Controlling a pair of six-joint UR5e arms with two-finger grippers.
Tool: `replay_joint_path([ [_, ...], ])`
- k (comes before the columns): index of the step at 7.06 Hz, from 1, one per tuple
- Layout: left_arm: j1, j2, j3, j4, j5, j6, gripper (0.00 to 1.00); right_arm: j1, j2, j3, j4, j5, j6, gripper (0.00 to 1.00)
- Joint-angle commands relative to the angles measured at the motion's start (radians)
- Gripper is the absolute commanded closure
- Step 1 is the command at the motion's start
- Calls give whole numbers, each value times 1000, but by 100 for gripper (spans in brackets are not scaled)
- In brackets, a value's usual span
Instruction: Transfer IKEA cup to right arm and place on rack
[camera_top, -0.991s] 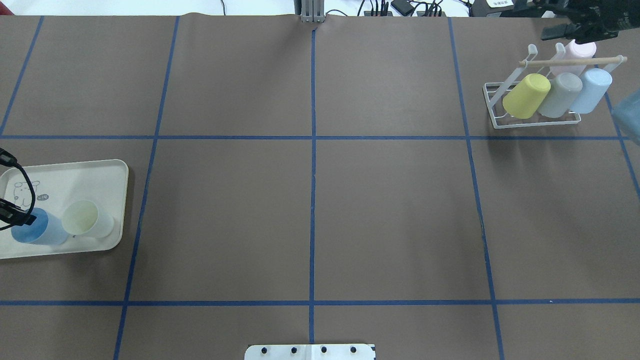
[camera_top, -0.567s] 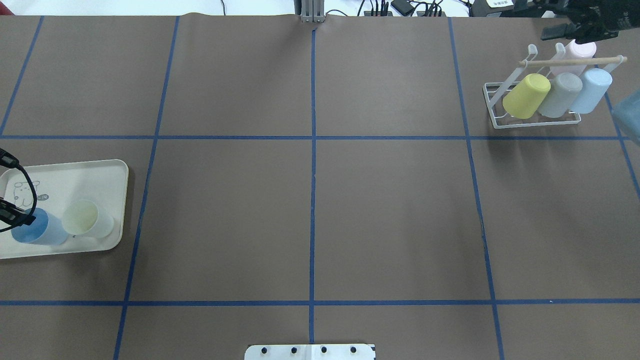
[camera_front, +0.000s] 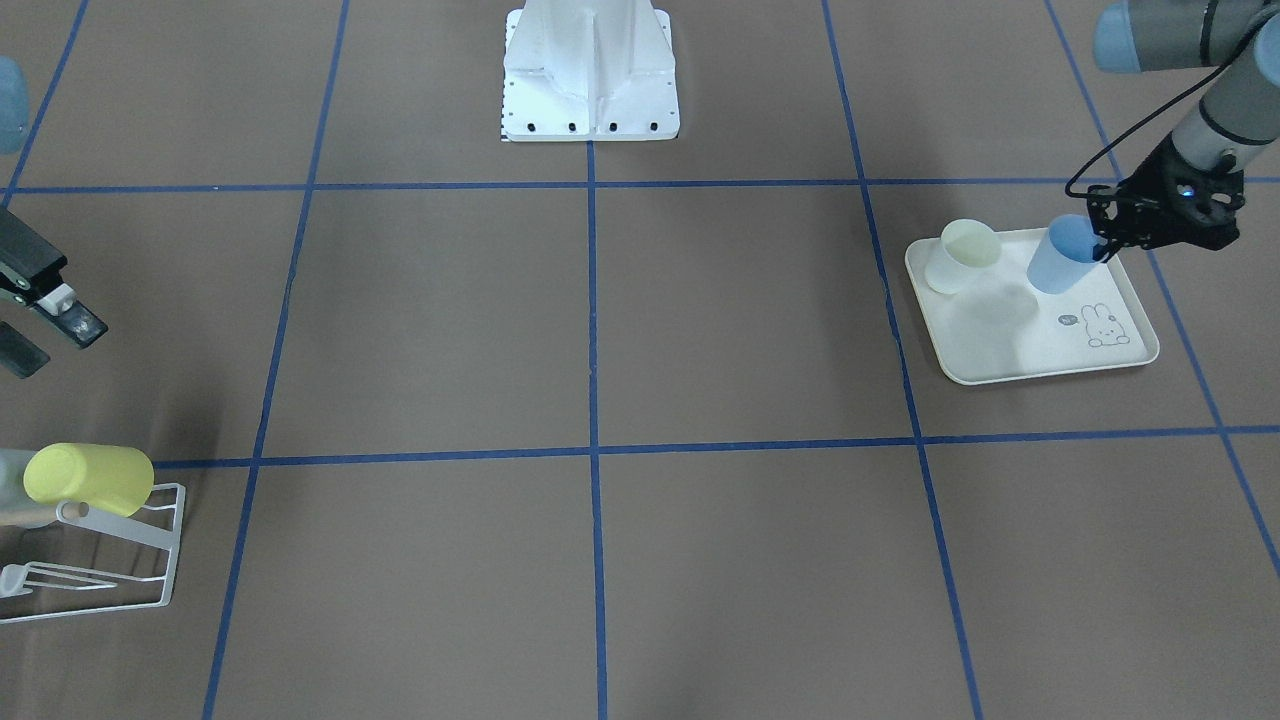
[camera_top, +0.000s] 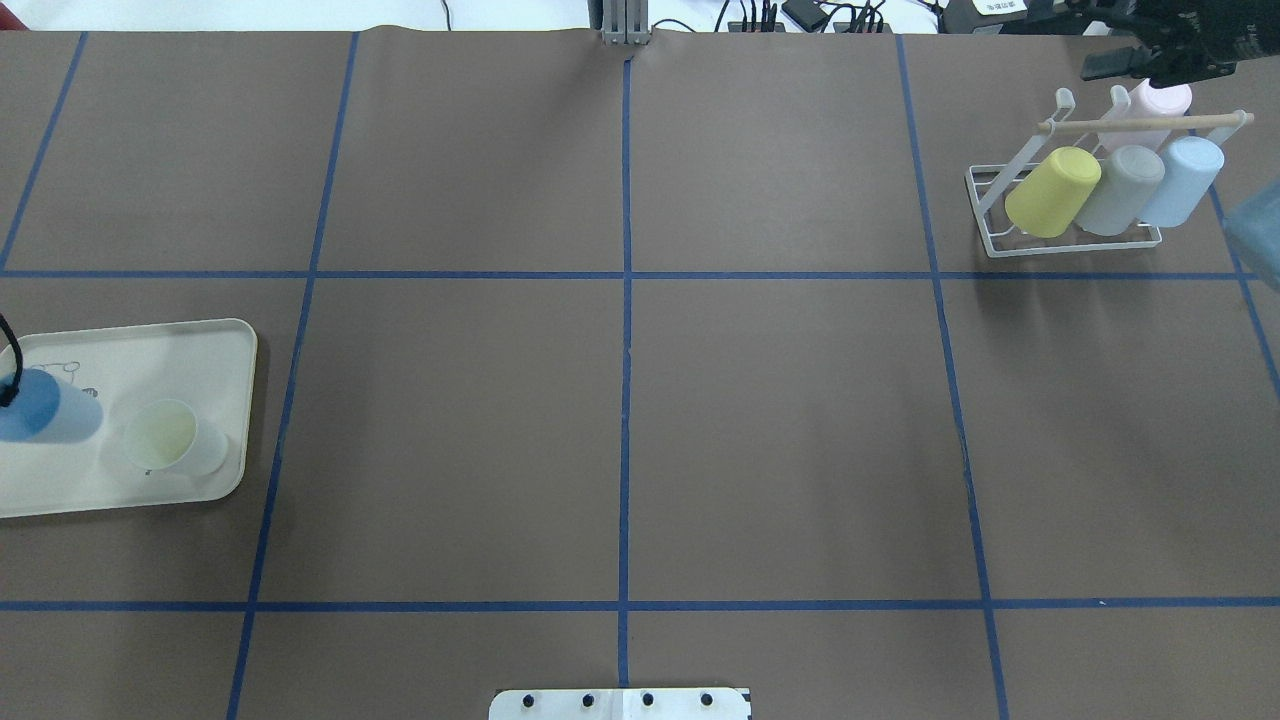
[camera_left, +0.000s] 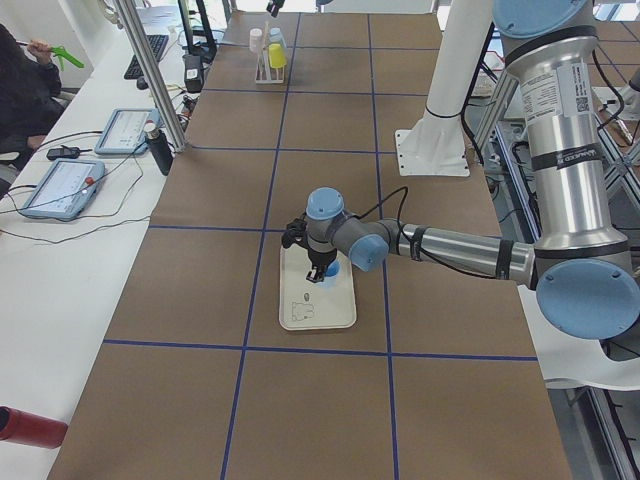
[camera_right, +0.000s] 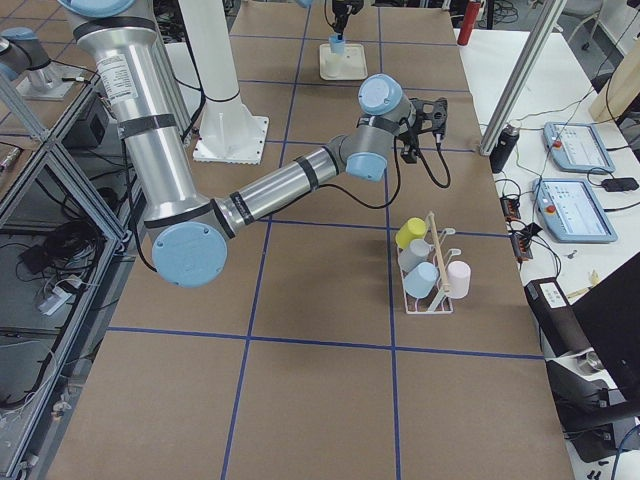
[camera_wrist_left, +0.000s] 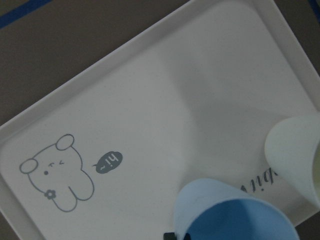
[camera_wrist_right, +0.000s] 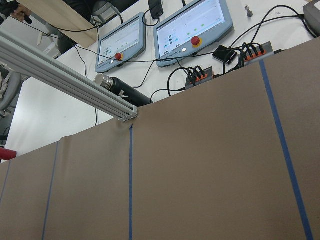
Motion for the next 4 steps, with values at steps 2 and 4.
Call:
replay_joint_path([
  [2, -217, -107, 12, 2, 37, -72, 100, -18, 0, 9, 0, -3, 7, 0],
  [4, -216, -234, -6, -15, 35, -368, 100, -41, 8, 3, 0, -7, 7, 0],
])
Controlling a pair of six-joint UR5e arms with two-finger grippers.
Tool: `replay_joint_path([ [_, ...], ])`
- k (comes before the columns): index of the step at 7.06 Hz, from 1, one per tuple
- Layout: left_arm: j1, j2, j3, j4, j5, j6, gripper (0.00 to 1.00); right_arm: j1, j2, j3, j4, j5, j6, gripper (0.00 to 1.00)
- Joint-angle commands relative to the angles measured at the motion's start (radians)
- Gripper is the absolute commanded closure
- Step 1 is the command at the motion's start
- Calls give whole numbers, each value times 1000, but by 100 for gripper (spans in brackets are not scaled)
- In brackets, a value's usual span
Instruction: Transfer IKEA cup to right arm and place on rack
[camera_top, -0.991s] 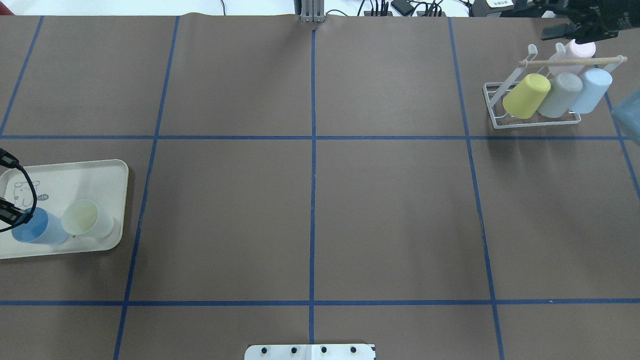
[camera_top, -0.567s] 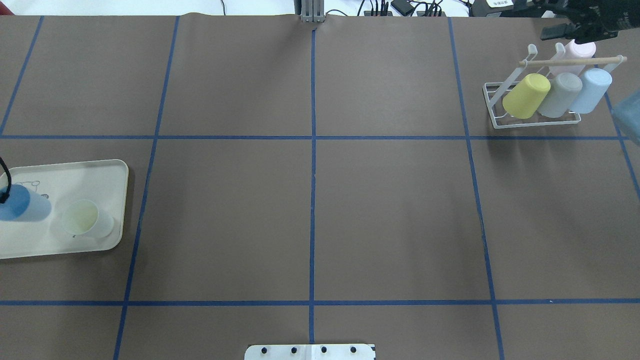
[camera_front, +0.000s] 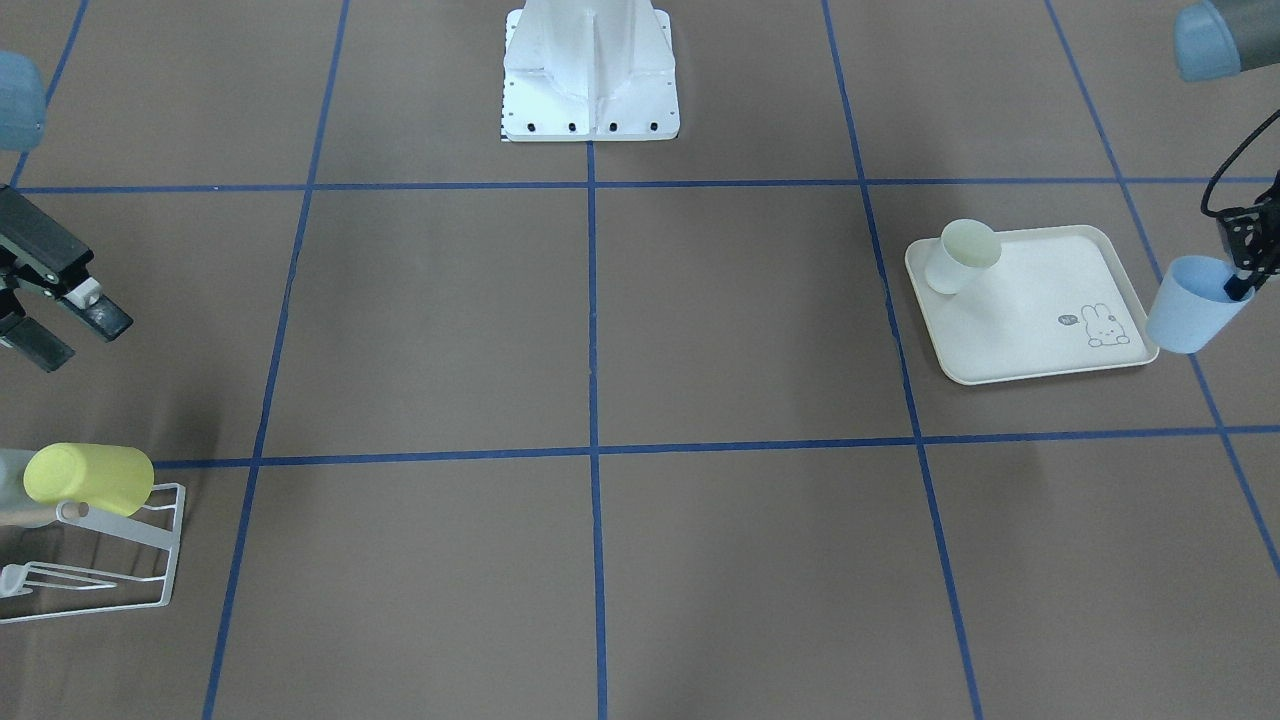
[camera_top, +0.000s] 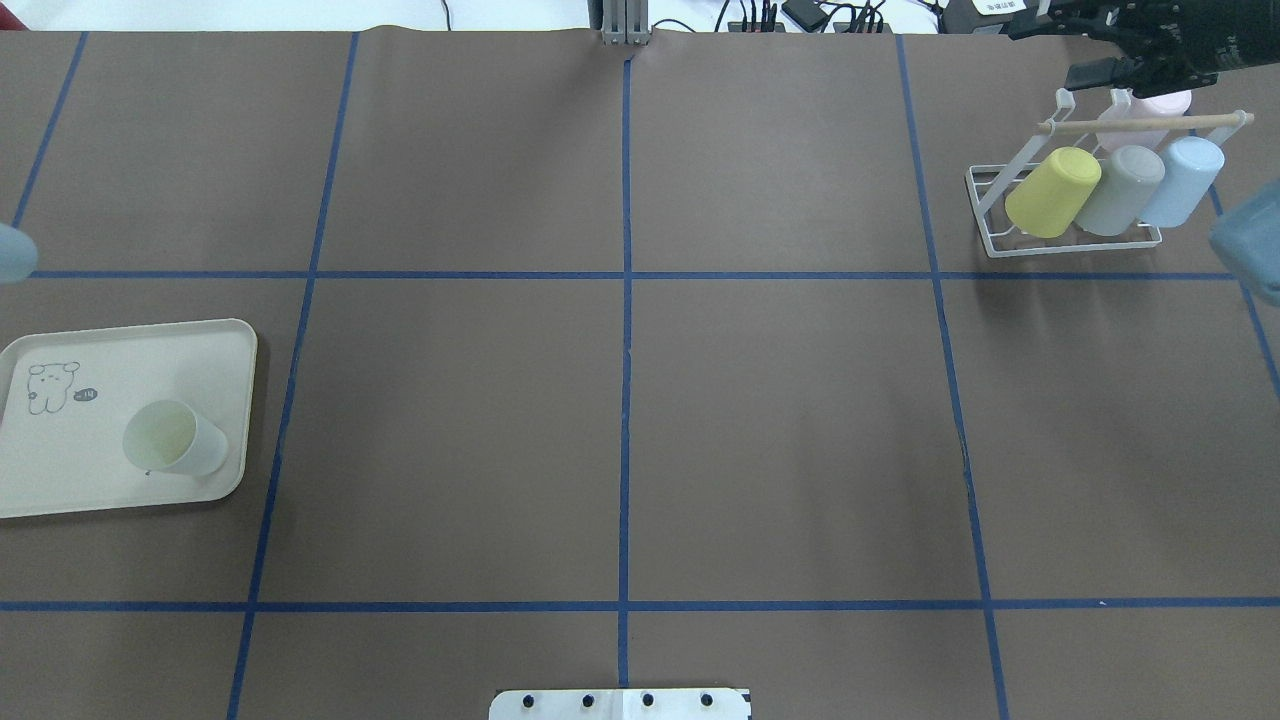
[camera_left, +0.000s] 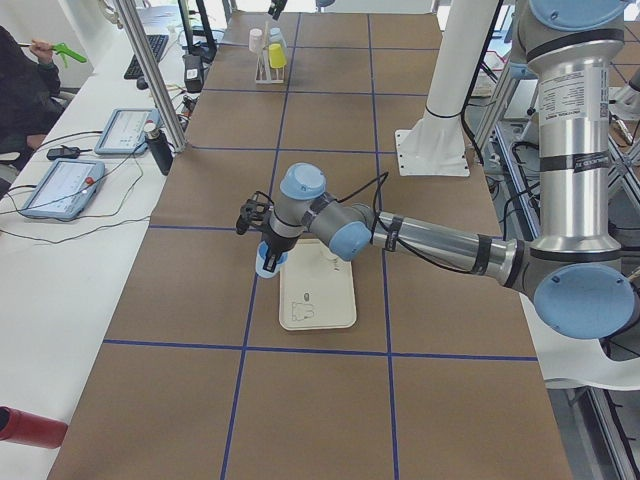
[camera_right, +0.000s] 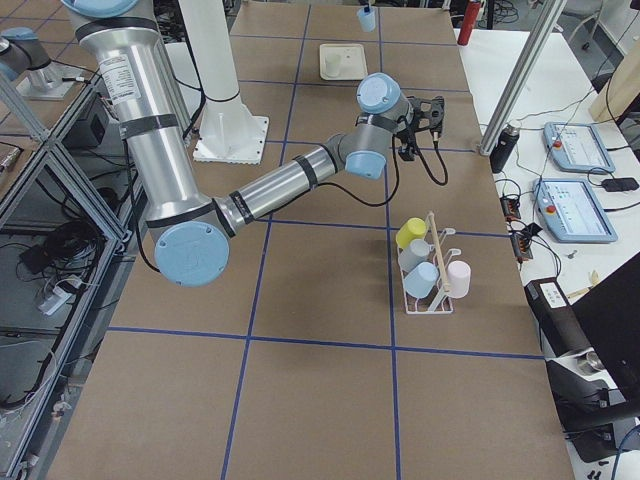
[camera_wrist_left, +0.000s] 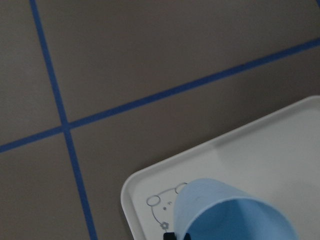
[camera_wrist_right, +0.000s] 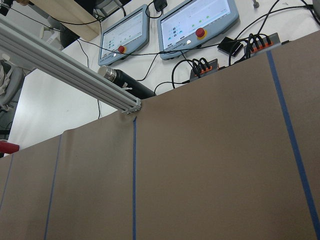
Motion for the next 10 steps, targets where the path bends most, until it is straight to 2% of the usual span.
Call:
replay_joint_path([
  [1, 4, -152, 5, -10, 0, -311, 100, -16, 9, -1, 0, -4, -1, 0],
  [2, 45, -218, 11, -10, 2, -476, 100, -27, 24, 0, 0, -14, 2, 0],
  [3, 88, -264, 10, -19, 52, -619, 100, -43, 42, -4, 0, -53, 23, 0],
  [5, 229, -321, 11, -161, 173, -995, 100, -128, 118, -8, 39, -173, 206, 0],
  [7, 348, -399, 17, -232, 308, -1276, 100, -333, 136, -14, 197, -518, 436, 0],
  [8, 399, -431, 33, -316, 362, -1431, 100, -381, 139, -14, 230, -597, 489, 0],
  [10, 464, -461, 120, -600, 489, -1714, 100, -395, 177, -14, 241, -637, 605, 0],
])
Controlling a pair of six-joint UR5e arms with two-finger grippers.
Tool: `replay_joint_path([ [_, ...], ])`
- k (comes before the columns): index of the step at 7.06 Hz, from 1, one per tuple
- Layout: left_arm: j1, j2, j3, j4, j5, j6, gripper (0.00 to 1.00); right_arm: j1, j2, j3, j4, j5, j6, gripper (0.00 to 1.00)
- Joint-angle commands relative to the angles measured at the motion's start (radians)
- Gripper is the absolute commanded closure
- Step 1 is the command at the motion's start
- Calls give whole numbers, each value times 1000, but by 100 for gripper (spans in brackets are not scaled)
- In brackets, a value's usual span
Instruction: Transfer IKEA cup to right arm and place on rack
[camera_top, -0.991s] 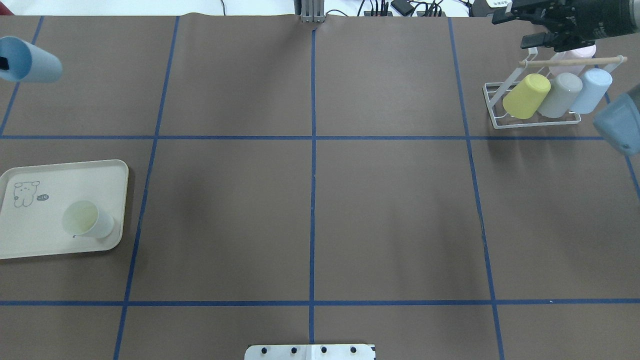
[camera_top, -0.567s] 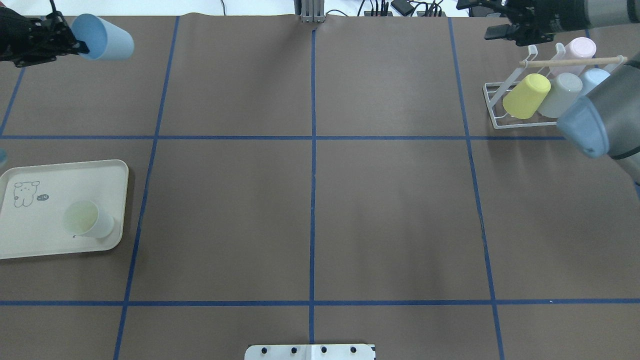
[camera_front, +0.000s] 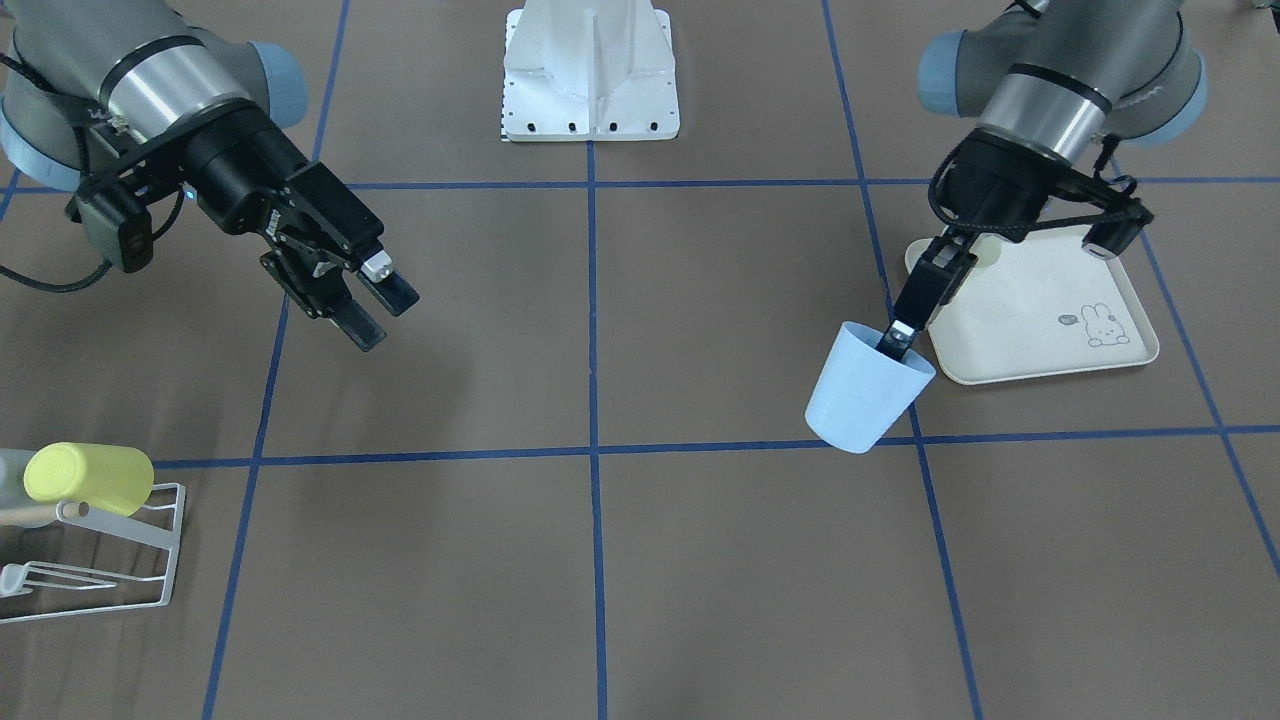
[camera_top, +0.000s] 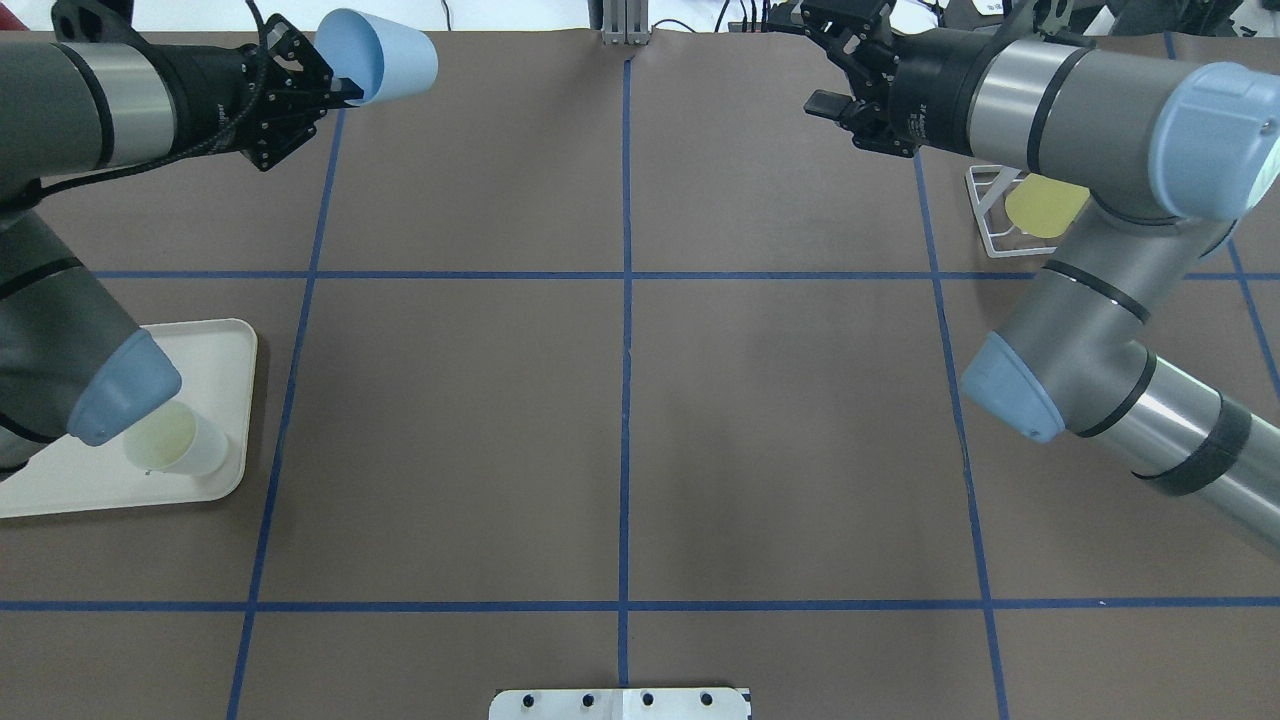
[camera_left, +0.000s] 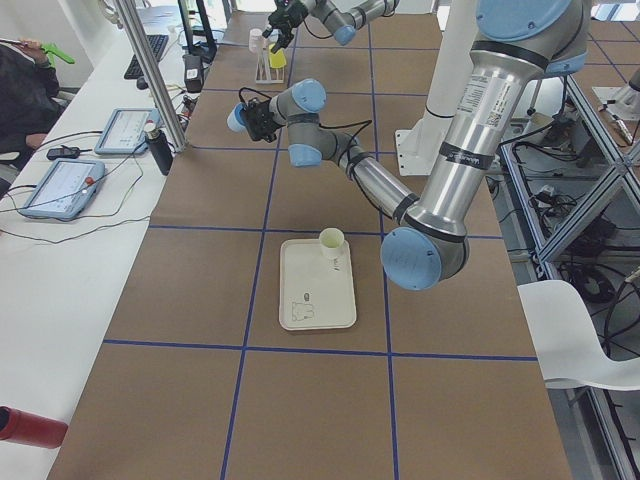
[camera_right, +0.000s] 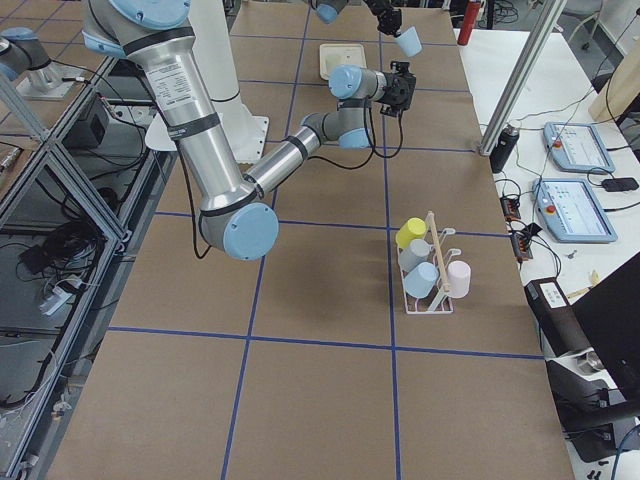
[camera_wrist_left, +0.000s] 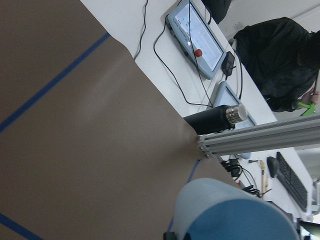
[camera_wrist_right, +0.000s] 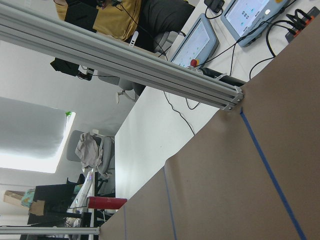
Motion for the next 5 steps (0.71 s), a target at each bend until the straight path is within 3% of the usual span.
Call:
replay_joint_path([
  [1, 69, -51, 104, -307, 140, -310, 100, -20, 42, -2, 24, -56, 130, 0],
  [3, 172, -151, 227, -543, 330, -506, 100, -55, 44, -7, 85, -125, 160, 0],
  [5, 264, -209, 334, -792, 481, -578, 100, -105, 62, -40, 160, -200, 212, 0],
])
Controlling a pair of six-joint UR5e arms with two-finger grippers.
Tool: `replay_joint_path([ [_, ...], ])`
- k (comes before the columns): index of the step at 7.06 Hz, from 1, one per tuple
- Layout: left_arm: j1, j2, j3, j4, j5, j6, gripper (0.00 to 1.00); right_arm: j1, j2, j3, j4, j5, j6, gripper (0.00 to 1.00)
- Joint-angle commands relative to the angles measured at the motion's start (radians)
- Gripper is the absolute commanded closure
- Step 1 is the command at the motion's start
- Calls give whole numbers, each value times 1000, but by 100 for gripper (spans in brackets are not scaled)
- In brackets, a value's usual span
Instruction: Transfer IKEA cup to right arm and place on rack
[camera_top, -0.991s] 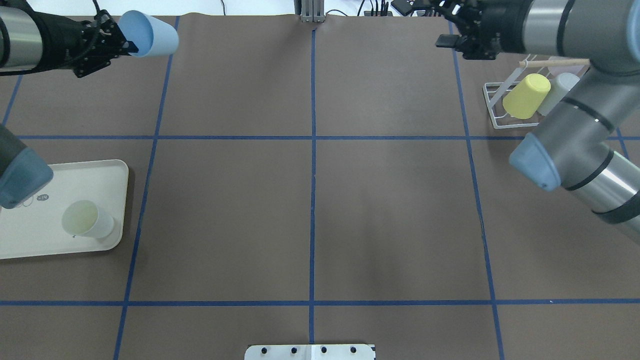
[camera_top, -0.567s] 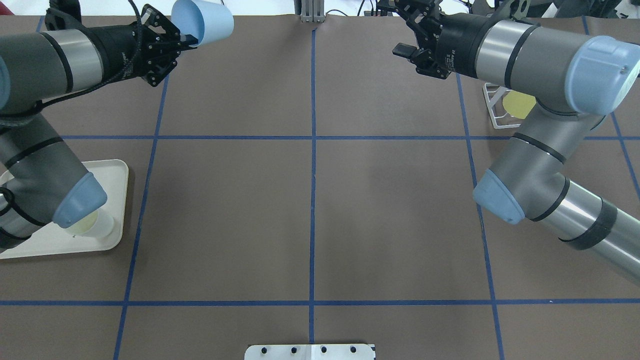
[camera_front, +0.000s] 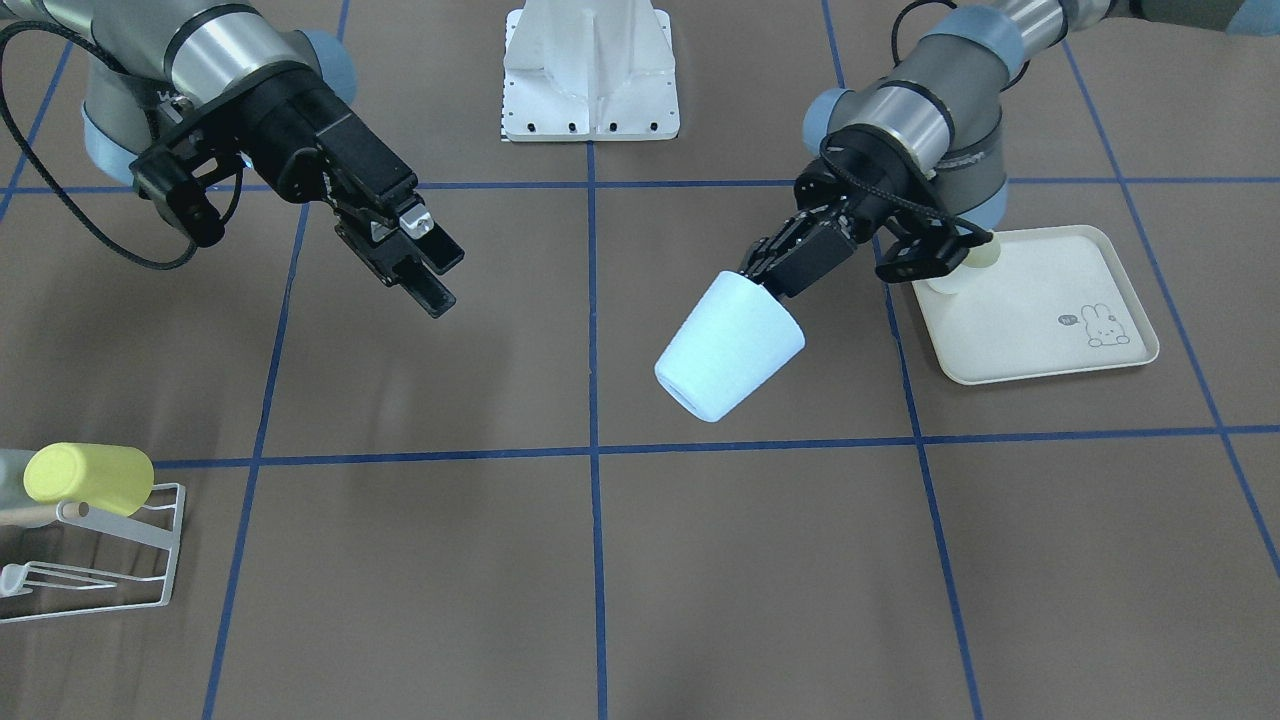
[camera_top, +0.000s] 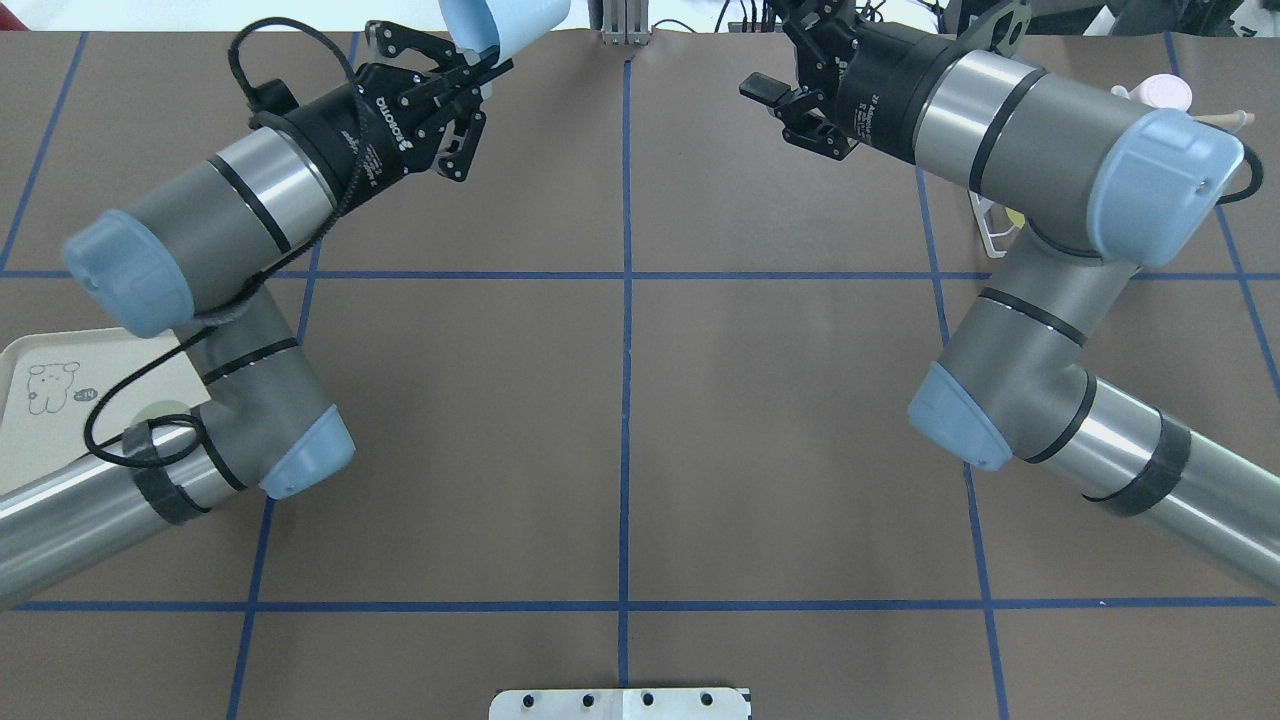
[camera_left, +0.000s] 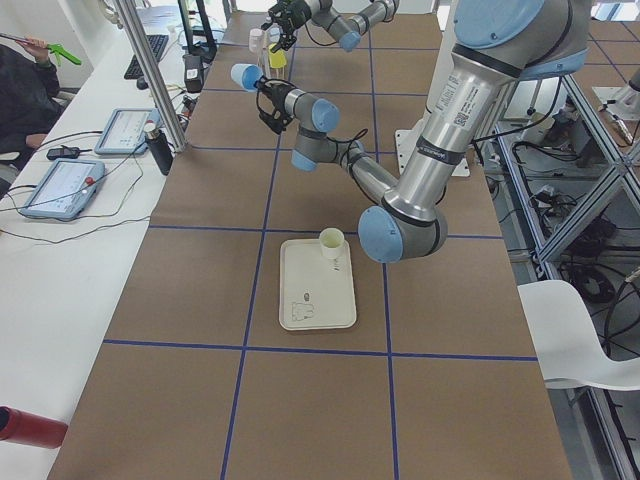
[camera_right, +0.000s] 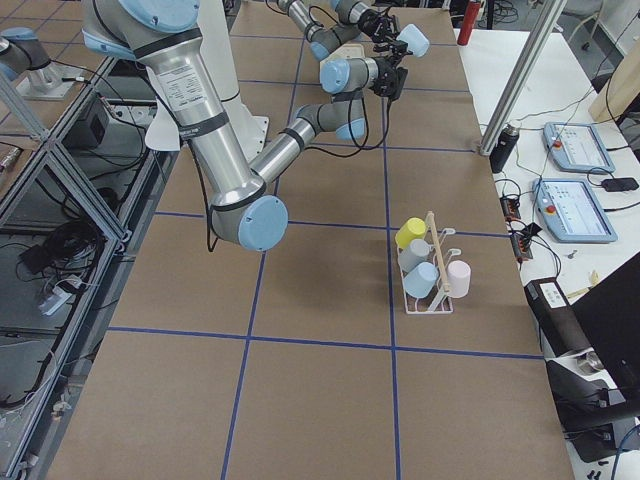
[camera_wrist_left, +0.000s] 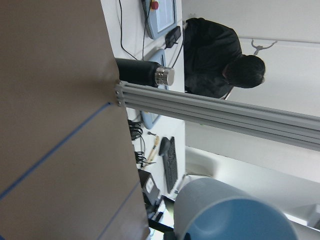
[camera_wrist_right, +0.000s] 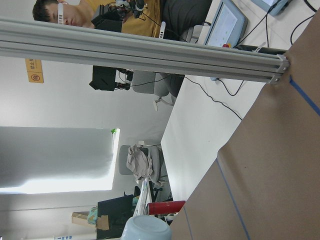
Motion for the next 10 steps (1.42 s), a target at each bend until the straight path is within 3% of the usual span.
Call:
replay_joint_path([
  [1, 68, -52, 71, -200, 93, -63, 100, -62, 9, -52, 127, -102, 36, 0],
  [4, 89, -139, 144, -225, 93, -60, 100, -97, 11, -85, 185, -144, 33, 0],
  [10, 128, -173, 212, -214, 88, -46, 100, -97, 9, -88, 185, -146, 21, 0],
])
